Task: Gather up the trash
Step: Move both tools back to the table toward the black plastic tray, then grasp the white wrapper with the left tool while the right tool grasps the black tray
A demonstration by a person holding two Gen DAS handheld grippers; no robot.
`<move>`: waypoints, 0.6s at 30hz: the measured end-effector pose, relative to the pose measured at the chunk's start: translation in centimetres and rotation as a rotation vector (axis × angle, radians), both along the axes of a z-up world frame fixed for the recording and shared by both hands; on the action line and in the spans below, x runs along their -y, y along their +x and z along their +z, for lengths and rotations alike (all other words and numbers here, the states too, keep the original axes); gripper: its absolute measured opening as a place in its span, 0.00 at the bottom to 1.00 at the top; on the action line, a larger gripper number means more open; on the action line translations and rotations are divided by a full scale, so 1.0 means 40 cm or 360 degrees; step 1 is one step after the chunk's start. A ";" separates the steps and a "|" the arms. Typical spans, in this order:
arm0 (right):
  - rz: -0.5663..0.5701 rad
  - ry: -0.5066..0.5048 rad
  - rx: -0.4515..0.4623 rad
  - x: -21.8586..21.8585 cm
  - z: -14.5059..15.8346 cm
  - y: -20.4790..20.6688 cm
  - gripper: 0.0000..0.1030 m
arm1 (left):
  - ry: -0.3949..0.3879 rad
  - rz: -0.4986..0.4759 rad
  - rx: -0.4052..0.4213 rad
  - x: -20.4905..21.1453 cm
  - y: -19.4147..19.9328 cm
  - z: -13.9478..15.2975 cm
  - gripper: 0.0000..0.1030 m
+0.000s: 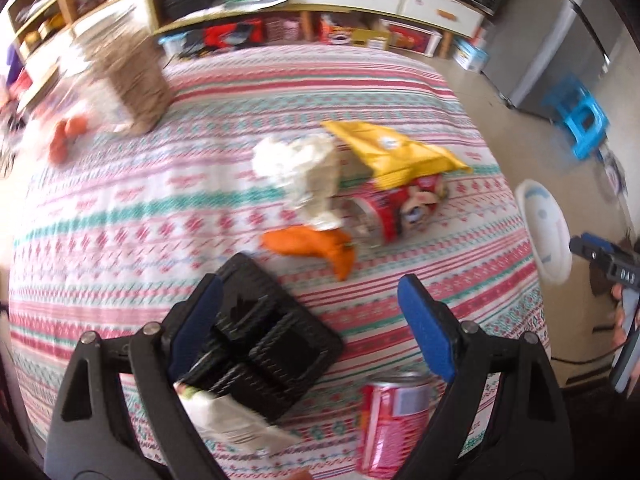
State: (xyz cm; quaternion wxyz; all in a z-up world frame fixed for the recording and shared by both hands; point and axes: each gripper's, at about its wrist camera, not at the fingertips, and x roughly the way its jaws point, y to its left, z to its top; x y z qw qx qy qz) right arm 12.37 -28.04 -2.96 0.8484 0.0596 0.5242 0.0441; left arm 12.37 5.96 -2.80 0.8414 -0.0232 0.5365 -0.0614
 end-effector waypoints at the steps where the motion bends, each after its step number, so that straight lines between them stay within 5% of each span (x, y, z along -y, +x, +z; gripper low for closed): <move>1: 0.0015 -0.0001 0.0000 -0.014 0.000 0.000 0.78 | -0.0009 0.0019 -0.0018 -0.014 -0.003 -0.005 0.86; 10: 0.0136 -0.0053 -0.0011 -0.109 -0.011 0.004 0.78 | -0.0137 0.0188 -0.0152 -0.154 -0.053 -0.044 0.86; 18: 0.0215 -0.0087 -0.0036 -0.173 -0.027 0.018 0.78 | -0.0231 0.0114 -0.0149 -0.185 -0.116 -0.021 0.86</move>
